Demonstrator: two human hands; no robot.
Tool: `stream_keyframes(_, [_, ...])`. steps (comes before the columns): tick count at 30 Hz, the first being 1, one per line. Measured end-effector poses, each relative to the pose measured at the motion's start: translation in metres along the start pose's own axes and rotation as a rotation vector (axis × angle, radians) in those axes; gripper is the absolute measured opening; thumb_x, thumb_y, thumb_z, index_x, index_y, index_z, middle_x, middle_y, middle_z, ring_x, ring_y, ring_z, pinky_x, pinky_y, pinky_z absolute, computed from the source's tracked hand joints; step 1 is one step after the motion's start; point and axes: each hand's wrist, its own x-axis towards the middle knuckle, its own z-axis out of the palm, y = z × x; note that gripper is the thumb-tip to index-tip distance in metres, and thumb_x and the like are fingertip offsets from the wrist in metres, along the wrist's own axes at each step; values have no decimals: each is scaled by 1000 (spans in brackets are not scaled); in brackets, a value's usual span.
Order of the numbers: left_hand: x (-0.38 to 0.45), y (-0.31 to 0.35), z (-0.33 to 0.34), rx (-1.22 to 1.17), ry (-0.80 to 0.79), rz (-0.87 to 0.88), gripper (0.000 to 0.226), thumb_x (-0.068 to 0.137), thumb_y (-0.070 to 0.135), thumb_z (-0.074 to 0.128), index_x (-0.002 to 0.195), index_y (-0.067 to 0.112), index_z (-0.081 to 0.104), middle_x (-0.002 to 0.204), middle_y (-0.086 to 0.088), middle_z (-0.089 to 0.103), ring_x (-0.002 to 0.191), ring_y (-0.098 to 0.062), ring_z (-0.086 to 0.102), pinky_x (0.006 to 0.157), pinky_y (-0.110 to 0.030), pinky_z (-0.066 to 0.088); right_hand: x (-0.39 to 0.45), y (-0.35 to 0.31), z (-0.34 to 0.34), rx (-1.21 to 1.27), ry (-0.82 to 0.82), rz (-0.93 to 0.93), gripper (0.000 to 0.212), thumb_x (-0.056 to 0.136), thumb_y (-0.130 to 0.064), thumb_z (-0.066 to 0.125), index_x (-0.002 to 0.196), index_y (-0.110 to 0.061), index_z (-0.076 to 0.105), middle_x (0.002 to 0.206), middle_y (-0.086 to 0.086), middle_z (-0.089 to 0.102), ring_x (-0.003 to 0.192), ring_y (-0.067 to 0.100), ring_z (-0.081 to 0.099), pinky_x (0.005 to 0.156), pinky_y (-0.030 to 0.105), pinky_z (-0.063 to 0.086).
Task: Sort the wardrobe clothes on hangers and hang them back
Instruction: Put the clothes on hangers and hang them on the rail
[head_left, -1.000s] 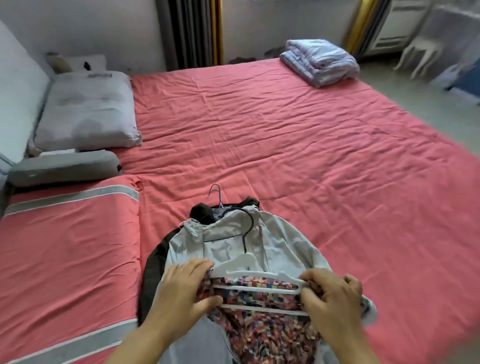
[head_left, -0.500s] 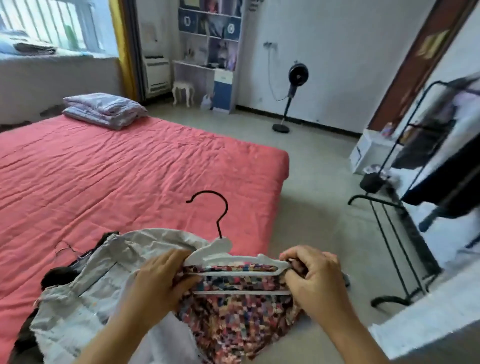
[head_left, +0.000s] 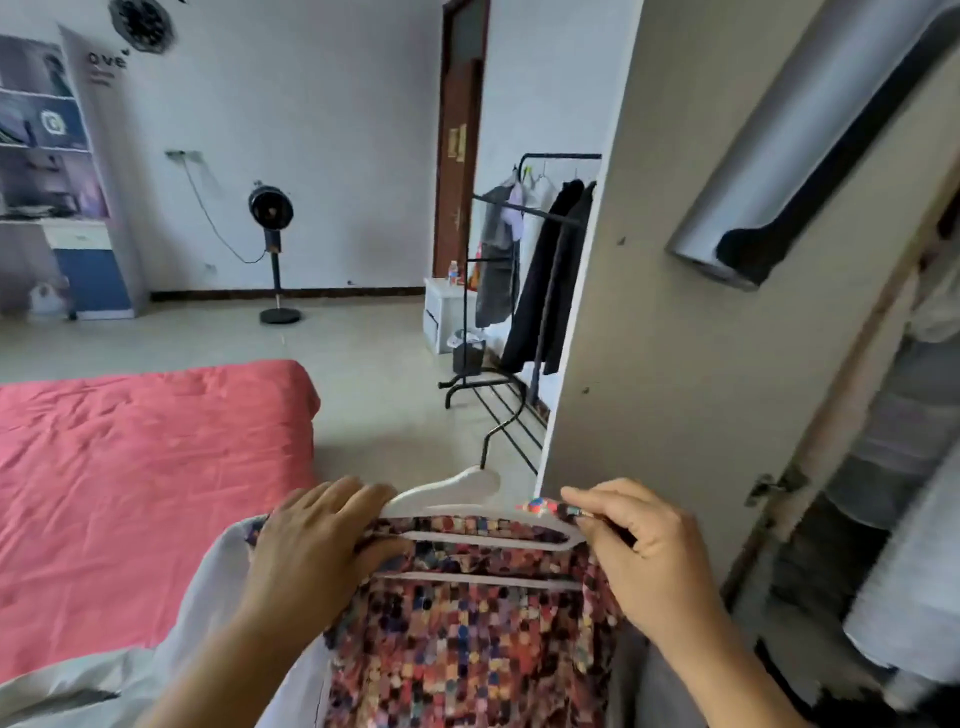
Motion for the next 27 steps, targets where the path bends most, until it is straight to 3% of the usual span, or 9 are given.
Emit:
stream_keyframes(2, [25,21,10,-52,5,47,52,90,64,24,91,26,58,71,9,60,58,-18,60,51,-23,40,1,2,-30,-7,-15,16,25,78,-3,71,96,-19,75,86,-15,65,78,1,62,69,6,42])
stream_keyframes(6, [76,64,30,-149,6,149,40,78,58,44,79,21,60,67,10,56,57,-17,58,53,-29,43,8,6,-110,3,-30,109,32,75,-53,66,106,-45,68,93,-15,66,77,8,62,70,19,49])
stream_keyframes(10, [122,118,45,-264,11,265,34,72,58,48,75,25,55,66,13,56,57,-12,55,51,-15,31,6,7,-196,-210,-22,154,36,83,-52,62,117,-42,61,110,-26,63,112,-8,52,89,2,34])
stream_keyframes(14, [161,177,66,-422,26,399,34,70,63,50,73,31,39,61,17,48,66,-10,44,56,-1,17,-6,0,-252,-262,-184,351,28,74,-58,61,101,-65,59,104,-38,62,102,-17,55,82,5,42])
stream_keyframes(16, [179,213,79,-464,0,446,36,69,65,49,70,33,31,56,18,40,60,-9,42,46,-2,13,-14,-1,-276,-341,-129,413,34,80,-40,67,91,-70,57,95,-35,66,91,-13,61,78,11,48])
stream_keyframes(18, [194,248,93,-556,-47,475,36,68,67,47,73,37,27,57,21,32,51,-3,37,42,-6,14,-25,4,-297,-429,-54,483,37,84,-25,69,85,-62,65,88,-30,69,84,-9,64,76,16,51])
stream_keyframes(22, [220,310,117,-727,-204,550,39,69,69,58,74,36,37,69,19,44,66,-11,51,49,-11,25,-40,17,-327,-588,35,576,10,85,-25,68,89,-34,71,79,-5,71,74,14,65,71,34,51])
stream_keyframes(25, [244,356,128,-756,-165,640,36,72,65,62,84,33,51,80,15,53,75,-16,57,58,-14,31,-48,32,-348,-737,197,596,9,85,-25,66,86,-16,68,74,4,67,70,21,62,67,39,50])
stream_keyframes(27, [256,384,130,-767,-92,688,57,69,78,47,98,30,56,87,13,56,81,-15,57,71,-25,39,-50,38,-356,-805,295,598,13,86,-26,66,85,-13,67,72,4,66,67,19,61,65,40,51])
